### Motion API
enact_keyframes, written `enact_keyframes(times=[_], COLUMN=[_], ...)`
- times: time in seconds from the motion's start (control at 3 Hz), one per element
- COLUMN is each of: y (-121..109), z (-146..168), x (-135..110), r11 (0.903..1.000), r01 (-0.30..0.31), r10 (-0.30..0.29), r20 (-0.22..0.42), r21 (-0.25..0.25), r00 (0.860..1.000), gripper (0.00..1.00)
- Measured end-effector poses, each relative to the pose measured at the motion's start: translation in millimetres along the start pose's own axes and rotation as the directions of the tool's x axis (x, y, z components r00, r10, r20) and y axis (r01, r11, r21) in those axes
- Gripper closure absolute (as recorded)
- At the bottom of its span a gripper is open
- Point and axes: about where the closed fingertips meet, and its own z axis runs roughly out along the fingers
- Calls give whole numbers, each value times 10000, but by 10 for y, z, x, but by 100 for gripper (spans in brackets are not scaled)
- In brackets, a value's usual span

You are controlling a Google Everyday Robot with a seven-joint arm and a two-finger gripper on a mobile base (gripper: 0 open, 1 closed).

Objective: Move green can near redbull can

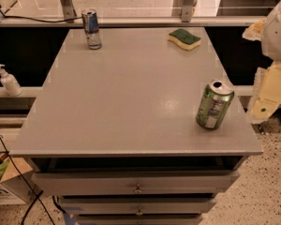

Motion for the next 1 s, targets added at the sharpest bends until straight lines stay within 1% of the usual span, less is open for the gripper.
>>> enact_keyframes(times=[0.33,0.67,1.0], y=[-55,-66,-53], z=[175,462,744], x=[-97,-256,-386], r11=[9994,9964,9925], r01=[344,656,916], r10=[-335,-554,-768], r20=[876,1749,1706], r21=[-78,-534,-810], r00=[9956,9830,9823], gripper=[0,0,0])
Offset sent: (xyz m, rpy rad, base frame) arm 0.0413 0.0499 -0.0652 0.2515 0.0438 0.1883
